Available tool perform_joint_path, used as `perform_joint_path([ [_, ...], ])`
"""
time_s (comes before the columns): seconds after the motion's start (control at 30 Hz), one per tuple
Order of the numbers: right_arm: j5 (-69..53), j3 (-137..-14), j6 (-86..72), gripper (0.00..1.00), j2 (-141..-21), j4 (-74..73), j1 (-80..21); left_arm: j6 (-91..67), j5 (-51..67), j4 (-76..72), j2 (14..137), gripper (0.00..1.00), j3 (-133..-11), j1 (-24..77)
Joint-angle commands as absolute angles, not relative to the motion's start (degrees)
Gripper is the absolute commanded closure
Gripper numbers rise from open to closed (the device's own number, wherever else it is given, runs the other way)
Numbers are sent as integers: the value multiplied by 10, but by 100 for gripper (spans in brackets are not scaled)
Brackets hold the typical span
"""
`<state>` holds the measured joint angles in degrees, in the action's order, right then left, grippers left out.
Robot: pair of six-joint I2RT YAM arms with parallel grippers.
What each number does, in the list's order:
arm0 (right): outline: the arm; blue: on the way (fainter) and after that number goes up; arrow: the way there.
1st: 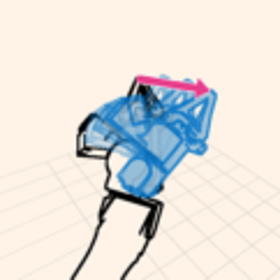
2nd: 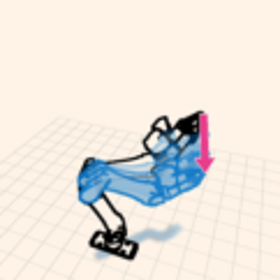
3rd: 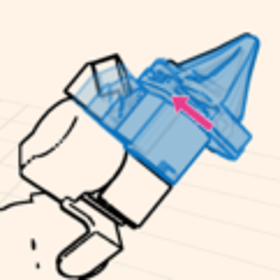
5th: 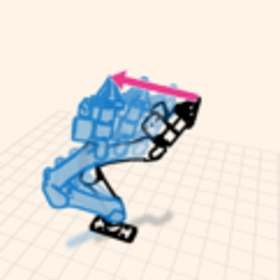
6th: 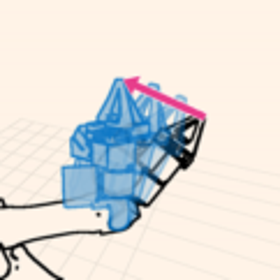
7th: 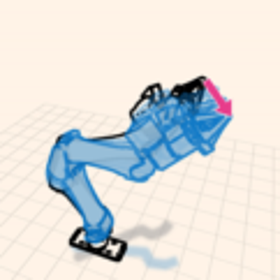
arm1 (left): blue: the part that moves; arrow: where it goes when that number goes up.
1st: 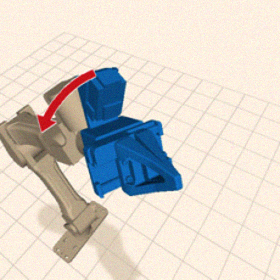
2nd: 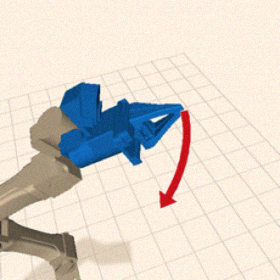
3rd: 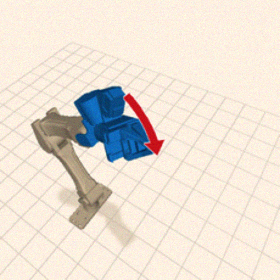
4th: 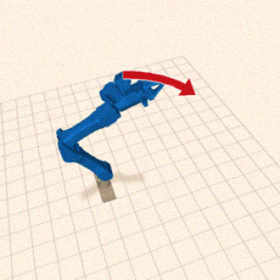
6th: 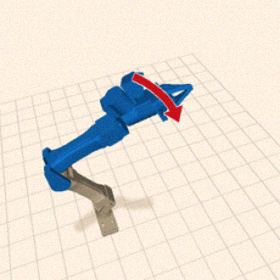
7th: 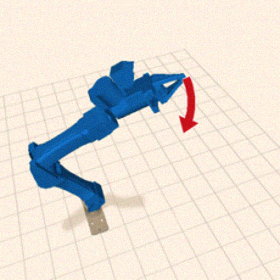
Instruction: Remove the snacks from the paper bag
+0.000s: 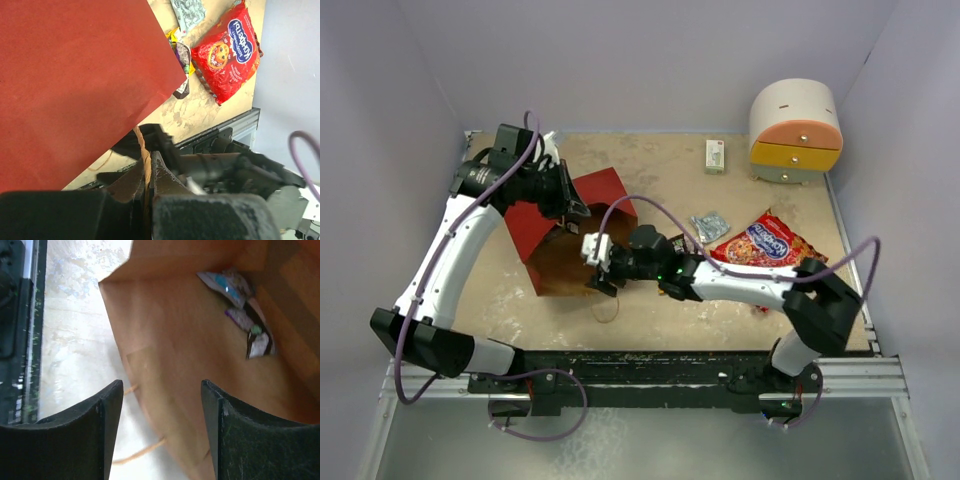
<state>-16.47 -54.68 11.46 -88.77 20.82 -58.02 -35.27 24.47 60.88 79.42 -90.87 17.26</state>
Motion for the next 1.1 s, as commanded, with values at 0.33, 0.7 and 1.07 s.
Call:
perform_joint_path([
  [0.33,-194,-719,439,27,-1134,395,-591,-312,278,643,819,100,-973,171],
  [0.7,-157,-839,507,29,-1276,423,-581,-260,289,684,839,100,-1006,171],
  [1.07,-147,-949,555,33,-1365,372,-571,-220,291,710,863,100,-1035,172],
])
